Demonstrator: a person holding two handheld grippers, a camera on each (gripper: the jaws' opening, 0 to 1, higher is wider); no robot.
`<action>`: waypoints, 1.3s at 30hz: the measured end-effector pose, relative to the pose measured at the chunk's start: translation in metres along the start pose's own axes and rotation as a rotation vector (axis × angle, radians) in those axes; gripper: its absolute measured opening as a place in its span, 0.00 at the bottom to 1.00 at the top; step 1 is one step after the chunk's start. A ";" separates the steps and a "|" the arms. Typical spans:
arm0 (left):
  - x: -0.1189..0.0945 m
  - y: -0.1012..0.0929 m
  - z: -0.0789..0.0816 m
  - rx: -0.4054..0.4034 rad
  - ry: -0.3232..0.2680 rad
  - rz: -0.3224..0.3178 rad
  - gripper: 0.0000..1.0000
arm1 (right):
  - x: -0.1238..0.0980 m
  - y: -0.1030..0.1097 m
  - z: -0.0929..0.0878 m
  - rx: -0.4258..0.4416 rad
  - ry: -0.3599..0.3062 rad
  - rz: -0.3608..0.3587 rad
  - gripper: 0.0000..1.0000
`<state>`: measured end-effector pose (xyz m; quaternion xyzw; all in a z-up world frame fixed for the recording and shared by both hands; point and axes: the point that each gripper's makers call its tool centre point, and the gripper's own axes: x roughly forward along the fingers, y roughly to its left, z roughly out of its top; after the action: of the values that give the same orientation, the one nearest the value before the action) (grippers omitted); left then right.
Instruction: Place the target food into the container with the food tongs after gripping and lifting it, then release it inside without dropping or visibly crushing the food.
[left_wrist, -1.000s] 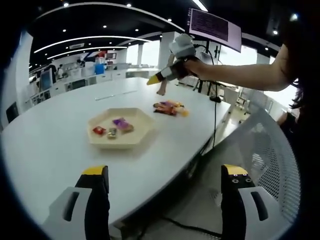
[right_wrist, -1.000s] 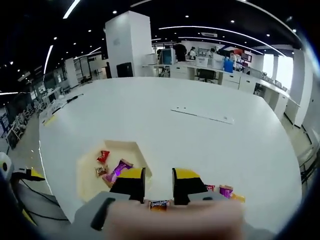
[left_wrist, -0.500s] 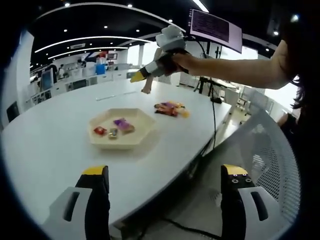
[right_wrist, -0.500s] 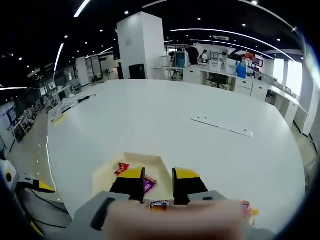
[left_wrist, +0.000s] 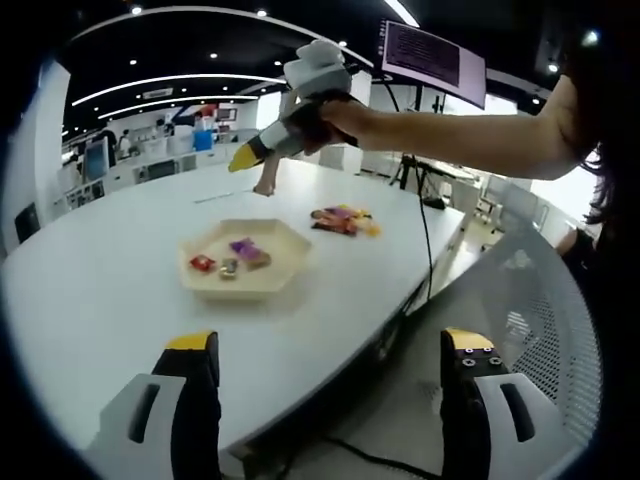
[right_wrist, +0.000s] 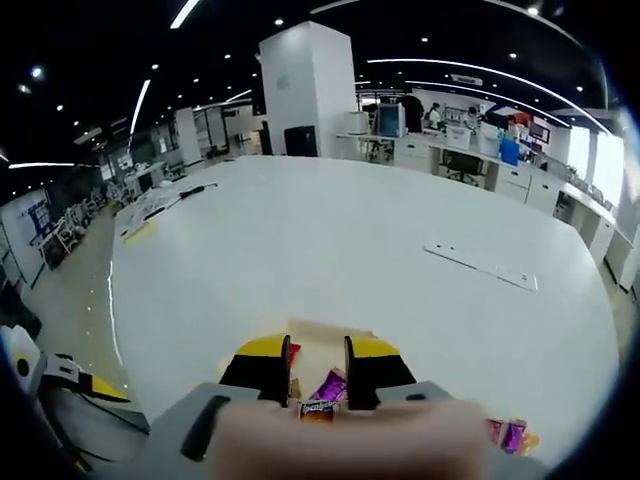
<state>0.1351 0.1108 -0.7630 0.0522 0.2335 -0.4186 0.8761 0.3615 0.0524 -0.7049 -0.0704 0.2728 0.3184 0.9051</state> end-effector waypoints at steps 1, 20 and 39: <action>0.000 0.000 0.000 0.000 0.000 0.000 0.88 | 0.000 0.003 0.000 -0.001 -0.001 0.010 0.20; -0.001 0.001 0.000 -0.002 0.000 0.008 0.87 | -0.011 0.001 0.004 -0.019 -0.044 0.028 0.30; -0.001 0.002 0.001 -0.005 -0.005 0.015 0.87 | -0.054 -0.056 -0.025 0.027 -0.035 -0.065 0.30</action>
<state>0.1368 0.1121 -0.7616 0.0509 0.2320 -0.4116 0.8799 0.3502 -0.0285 -0.6996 -0.0615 0.2589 0.2862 0.9205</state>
